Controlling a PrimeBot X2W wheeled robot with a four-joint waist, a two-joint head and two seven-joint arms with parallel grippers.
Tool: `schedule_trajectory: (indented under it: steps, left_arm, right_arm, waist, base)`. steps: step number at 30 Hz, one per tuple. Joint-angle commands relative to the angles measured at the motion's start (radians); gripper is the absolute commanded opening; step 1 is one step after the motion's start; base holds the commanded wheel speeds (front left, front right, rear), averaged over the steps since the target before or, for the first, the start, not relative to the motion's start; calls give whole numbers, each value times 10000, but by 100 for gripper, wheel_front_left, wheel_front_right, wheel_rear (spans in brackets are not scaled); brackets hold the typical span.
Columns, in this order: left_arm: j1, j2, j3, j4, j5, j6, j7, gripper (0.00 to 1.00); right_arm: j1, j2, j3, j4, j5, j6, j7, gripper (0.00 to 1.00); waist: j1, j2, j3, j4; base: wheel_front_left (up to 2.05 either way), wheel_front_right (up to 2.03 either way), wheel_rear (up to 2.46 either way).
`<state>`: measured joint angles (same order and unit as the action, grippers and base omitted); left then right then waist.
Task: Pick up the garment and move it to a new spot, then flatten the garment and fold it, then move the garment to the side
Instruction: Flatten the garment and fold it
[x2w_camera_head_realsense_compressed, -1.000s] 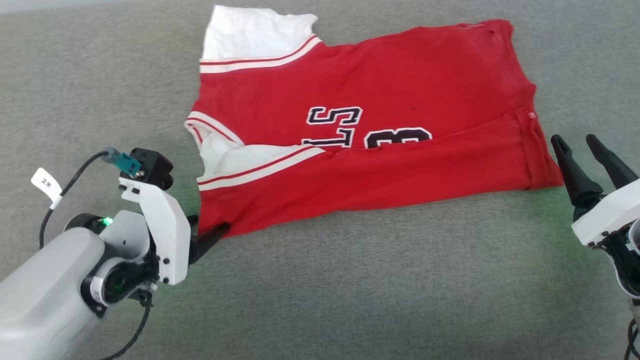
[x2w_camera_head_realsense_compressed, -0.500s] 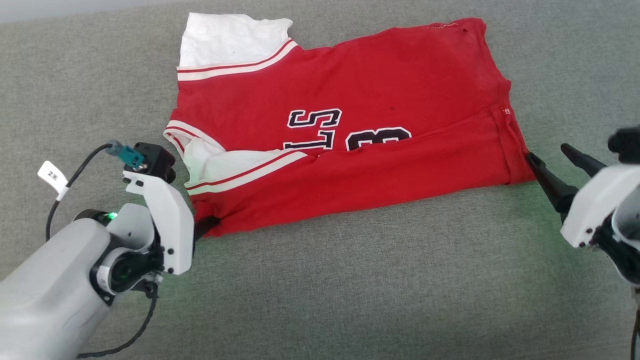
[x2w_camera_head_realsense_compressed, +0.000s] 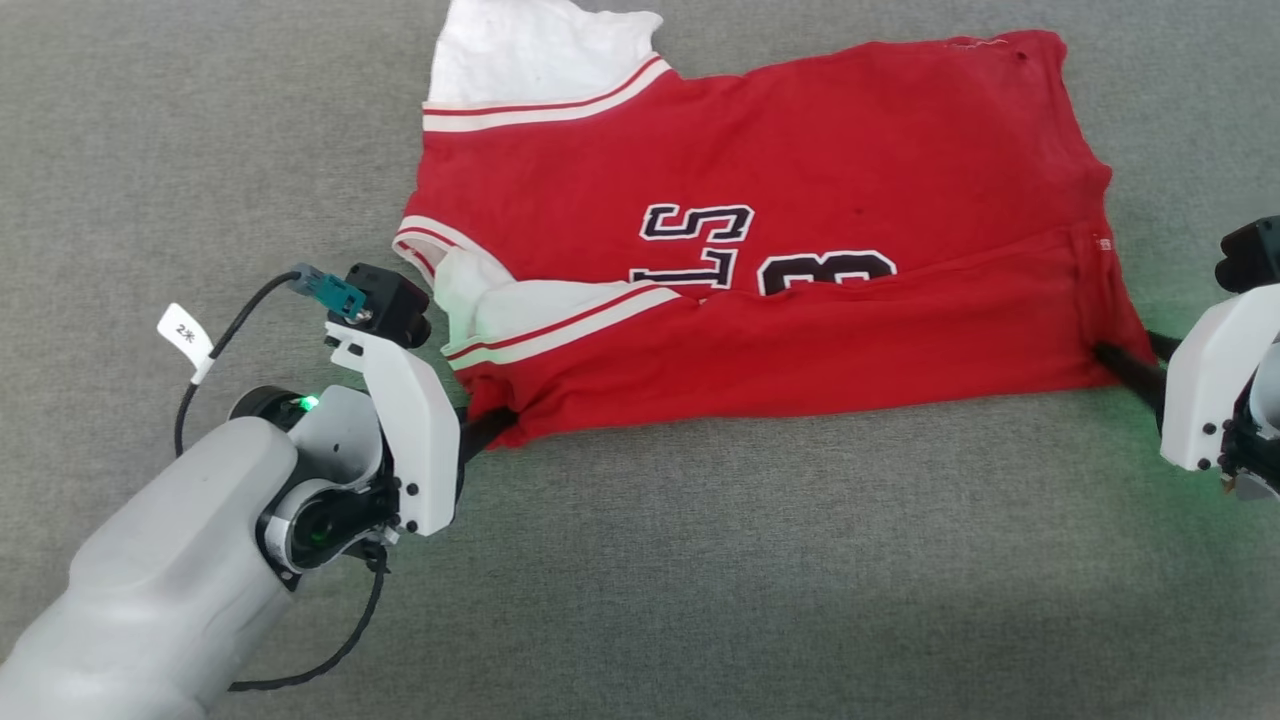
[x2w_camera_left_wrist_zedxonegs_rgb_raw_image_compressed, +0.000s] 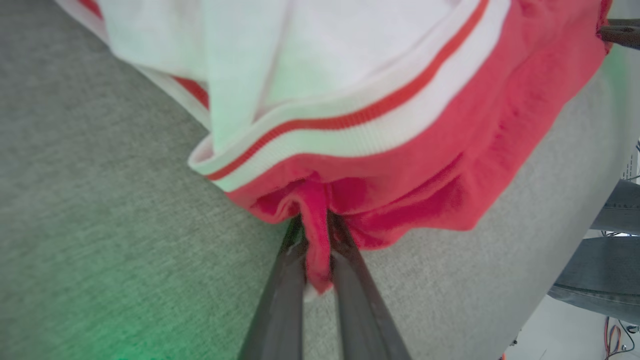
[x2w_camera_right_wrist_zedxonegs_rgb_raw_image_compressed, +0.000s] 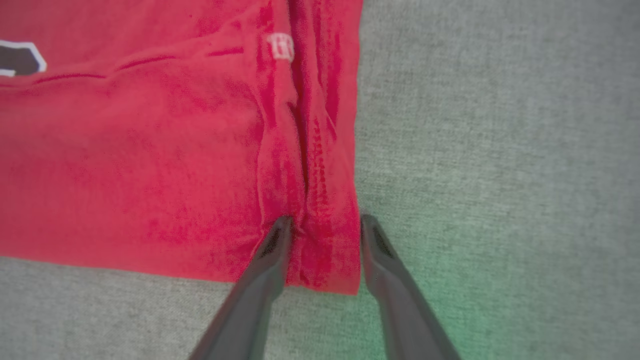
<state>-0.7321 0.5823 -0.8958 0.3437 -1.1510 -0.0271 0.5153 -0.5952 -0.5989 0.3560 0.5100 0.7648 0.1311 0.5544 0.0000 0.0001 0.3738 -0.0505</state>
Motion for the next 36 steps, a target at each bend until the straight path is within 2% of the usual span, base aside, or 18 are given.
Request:
schedule_trajectory:
  steps: [1, 7, 16, 23, 27, 28, 29, 30, 31, 32, 33, 34, 36]
  left_arm:
    - [344, -284, -363, 233, 195, -26, 87, 0]
    - [678, -152, -212, 549, -40, -357, -313, 0]
    - [1616, 744, -18, -523, -615, -572, -462, 0]
    - [2378, 1658, 216, -2093, -972, -215, -474, 0]
    - [2682, 1907, 326, -2621, -994, 40, -691, 0]
    - [2731, 1921, 341, -2680, -977, 84, -752, 0]
    - [2760, 1926, 356, -2742, -905, 116, -851, 0]
    - [2784, 1920, 405, -2766, -857, 171, -981, 20]
    - [2850, 1902, 447, -2777, -867, 180, -1085, 35]
    - [2918, 1903, 452, -2800, -885, 190, -1146, 42]
    - [2906, 1952, 482, -2845, -821, 157, -1254, 67]
    - [2849, 2002, 573, -2842, -780, 185, -1348, 98]
    - [2751, 2090, 724, -2890, -699, 235, -1590, 100]
  right_arm:
    - [206, 168, 251, 211, 42, -8, 104, 0]
    - [585, -234, 622, -76, 498, -7, -282, 0]
    - [1867, -726, 429, -1176, 1003, -7, -412, 0]
    - [3259, -1203, -245, -2328, 988, -7, -165, 0]
    - [3812, -1124, -853, -2868, 693, -7, -275, 0]
    - [3888, -1050, -1025, -2987, 571, -7, -389, 29]
    - [3964, -968, -1195, -3086, 406, -7, -521, 48]
    - [4019, -884, -1320, -3189, 251, -7, -641, 92]
    - [4080, -774, -1443, -3310, 118, -7, -765, 100]
    - [4126, -688, -1576, -3400, -26, -7, -896, 100]
    - [4165, -638, -1695, -3498, -226, -7, -1028, 100]
    - [4200, -588, -1809, -3629, -468, -7, -1185, 100]
    - [4233, -414, -2076, -3850, -873, -7, -1600, 100]
  waist:
    - [0, -1, 0, 55]
    - [0, -1, -478, 149]
    - [0, -1, -1181, 308]
    - [0, -1, -1278, 380]
    - [0, -1, -1243, 371]
    - [0, -1, -1232, 359]
    - [0, -1, -1223, 344]
    - [0, -1, -1215, 327]
    - [0, -1, -1210, 307]
    - [0, -1, -1205, 283]
    - [0, -1, -1192, 253]
    - [0, -1, -1180, 230]
    - [0, -1, -1150, 164]
  base:
    - [0, 0, 0]
    - [0, 0, 0]
    - [0, 0, 0]
    - [0, 0, 0]
    - [0, 0, 0]
    - [0, 0, 0]
    - [0, 0, 0]
    - [0, 0, 0]
    - [0, 0, 0]
    - [0, 0, 0]
    - [0, 0, 0]
    - [0, 0, 0]
    - [0, 0, 0]
